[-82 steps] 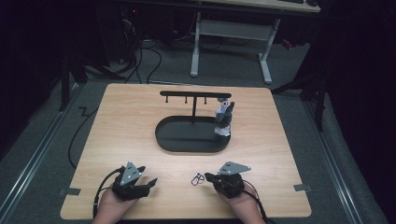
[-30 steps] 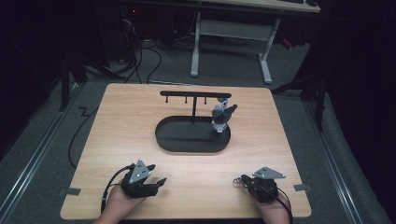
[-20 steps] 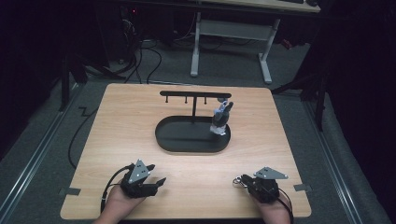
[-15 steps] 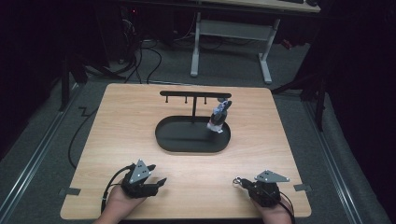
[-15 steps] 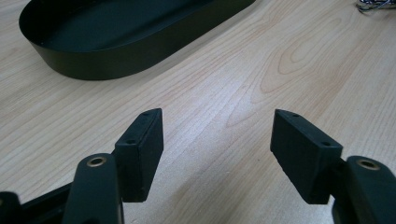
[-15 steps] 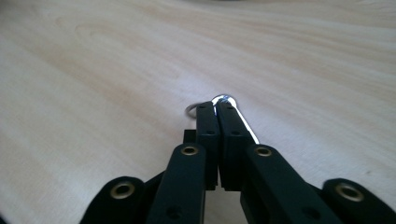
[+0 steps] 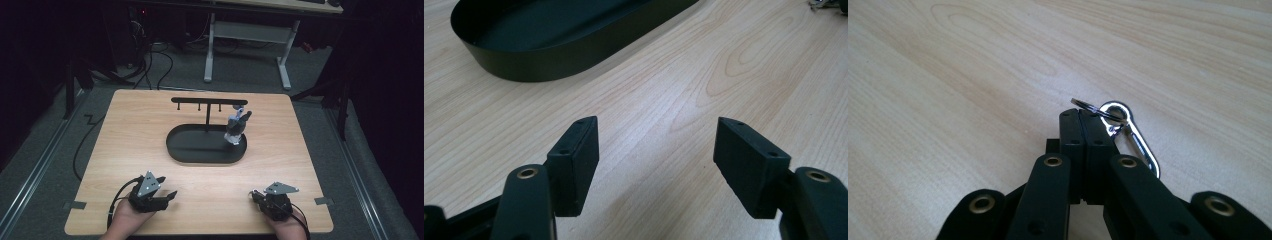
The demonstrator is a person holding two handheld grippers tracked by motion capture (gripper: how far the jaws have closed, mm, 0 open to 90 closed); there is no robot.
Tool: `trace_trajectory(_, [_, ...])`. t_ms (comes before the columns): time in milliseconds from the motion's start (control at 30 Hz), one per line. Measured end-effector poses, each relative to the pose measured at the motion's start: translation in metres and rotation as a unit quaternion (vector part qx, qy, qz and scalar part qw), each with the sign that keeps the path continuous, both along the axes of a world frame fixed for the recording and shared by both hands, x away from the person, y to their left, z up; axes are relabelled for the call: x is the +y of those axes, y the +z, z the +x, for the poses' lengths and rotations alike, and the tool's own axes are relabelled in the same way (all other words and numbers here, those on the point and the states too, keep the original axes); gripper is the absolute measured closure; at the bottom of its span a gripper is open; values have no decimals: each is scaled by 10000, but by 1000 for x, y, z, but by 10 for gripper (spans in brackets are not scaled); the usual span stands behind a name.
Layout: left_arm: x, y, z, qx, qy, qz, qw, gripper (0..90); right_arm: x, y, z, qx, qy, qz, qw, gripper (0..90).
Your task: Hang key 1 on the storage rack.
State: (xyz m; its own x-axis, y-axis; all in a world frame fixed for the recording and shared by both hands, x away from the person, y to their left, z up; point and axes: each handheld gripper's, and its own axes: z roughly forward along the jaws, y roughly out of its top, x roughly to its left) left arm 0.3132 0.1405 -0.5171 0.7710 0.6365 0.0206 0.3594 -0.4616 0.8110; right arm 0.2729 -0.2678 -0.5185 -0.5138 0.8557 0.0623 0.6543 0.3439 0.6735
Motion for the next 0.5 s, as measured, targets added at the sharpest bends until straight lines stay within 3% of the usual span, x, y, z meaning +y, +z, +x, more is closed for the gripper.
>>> trace_trajectory(233, [9,0,-4,10,142,-15,9999,355,0,0,11,-25,-59,85,9999,889])
trace_trajectory(500, [7,0,-2,27,141,-14,9999,355,-1,5,4,-131,-62,50,9999,862])
